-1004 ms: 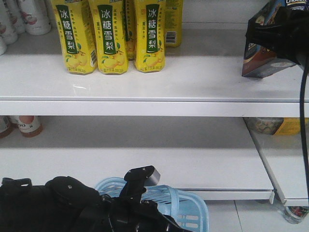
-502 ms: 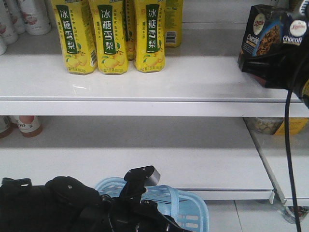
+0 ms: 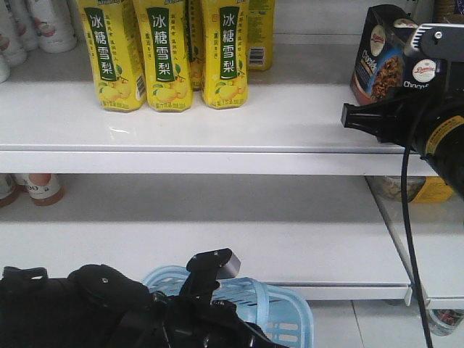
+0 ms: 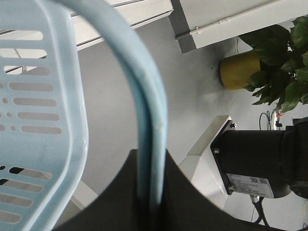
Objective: Left arm holds basket, right arm returns cookies
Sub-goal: 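Place the box on the upper shelf beside the yellow bottles, then open the right gripper and withdraw it from the box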
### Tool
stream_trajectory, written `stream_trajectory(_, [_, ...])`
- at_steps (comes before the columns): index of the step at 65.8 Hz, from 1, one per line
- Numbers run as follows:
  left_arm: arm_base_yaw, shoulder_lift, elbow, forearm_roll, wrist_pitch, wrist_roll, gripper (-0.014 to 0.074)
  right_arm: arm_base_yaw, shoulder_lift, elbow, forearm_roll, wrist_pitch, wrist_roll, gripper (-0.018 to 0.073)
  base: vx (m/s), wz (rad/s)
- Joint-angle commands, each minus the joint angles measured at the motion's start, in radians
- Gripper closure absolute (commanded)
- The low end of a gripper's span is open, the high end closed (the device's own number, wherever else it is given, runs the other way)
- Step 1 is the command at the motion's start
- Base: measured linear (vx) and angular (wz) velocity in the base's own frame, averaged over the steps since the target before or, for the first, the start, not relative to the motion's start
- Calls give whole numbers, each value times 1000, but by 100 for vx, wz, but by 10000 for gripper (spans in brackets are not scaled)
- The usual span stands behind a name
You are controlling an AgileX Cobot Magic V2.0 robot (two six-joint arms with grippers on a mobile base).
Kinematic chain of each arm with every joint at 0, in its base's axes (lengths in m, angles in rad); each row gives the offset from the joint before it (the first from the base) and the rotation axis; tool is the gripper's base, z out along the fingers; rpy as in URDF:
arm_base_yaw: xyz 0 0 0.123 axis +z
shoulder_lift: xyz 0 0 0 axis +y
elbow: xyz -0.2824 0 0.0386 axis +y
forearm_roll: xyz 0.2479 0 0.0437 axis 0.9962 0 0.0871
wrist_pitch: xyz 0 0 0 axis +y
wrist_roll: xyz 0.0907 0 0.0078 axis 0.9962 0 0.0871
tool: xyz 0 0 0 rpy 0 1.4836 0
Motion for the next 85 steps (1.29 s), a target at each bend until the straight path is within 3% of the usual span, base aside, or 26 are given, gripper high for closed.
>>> stream_trajectory(1, [-1,-34,-27,-24,24,18,603,-59,28,-15,26,-79,10,425,0,0])
stream_trajectory(15, [-1,-34,-27,-24,24,18,603,-225,41,-15,44,-363,43,420,0,0])
stream_trajectory(21, [-1,-34,-27,-24,24,18,603,-257,41,-15,44,-426,42,414,0,0])
stream_trajectory(41, [-1,-34,-27,-24,24,18,603,-265,56,-17,14,-471,15,316,0,0])
stream_trajectory(65, [-1,-34,-27,-24,24,18,603,-265,23,-17,16,-504,16,43,0,0])
stream_trajectory(85, [-1,-34,-27,-24,24,18,603,-265,-137,-1,23,-546,24,20,0,0])
